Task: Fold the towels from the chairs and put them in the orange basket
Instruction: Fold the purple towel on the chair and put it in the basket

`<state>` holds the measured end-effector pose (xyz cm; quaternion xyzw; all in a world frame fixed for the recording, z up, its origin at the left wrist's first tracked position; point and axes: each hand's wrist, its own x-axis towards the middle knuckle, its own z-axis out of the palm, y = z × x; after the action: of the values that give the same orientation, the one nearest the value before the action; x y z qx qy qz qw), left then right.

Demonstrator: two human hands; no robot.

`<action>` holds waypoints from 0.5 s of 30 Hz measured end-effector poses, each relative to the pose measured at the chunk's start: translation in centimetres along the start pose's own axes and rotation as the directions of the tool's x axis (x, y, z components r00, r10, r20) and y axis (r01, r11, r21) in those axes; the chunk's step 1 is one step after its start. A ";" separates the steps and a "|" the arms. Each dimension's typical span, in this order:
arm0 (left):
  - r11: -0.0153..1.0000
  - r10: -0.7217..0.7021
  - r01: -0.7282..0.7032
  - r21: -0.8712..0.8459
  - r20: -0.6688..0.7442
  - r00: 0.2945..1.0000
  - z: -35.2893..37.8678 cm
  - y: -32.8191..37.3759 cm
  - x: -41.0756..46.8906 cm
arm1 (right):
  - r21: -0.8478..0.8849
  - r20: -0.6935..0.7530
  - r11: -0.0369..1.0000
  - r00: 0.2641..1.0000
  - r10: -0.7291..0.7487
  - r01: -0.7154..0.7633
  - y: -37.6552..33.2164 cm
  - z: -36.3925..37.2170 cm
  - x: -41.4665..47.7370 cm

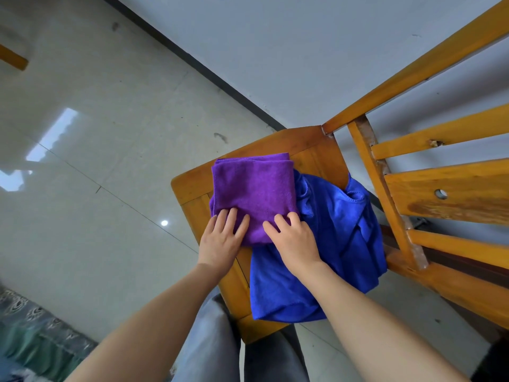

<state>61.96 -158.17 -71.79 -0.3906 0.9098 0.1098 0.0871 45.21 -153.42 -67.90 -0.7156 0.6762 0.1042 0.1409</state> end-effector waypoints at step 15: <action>0.974 0.167 -0.204 -0.103 -0.294 0.941 -15.3 -1.2 0.0 | 0.023 -0.372 0.996 0.925 -0.077 0.092 1.0 -13.7 -4.6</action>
<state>61.75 -163.06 -57.27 -0.3196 0.9364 0.1202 -0.0807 43.31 -153.90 -53.51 -0.7480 0.6610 -0.0522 0.0293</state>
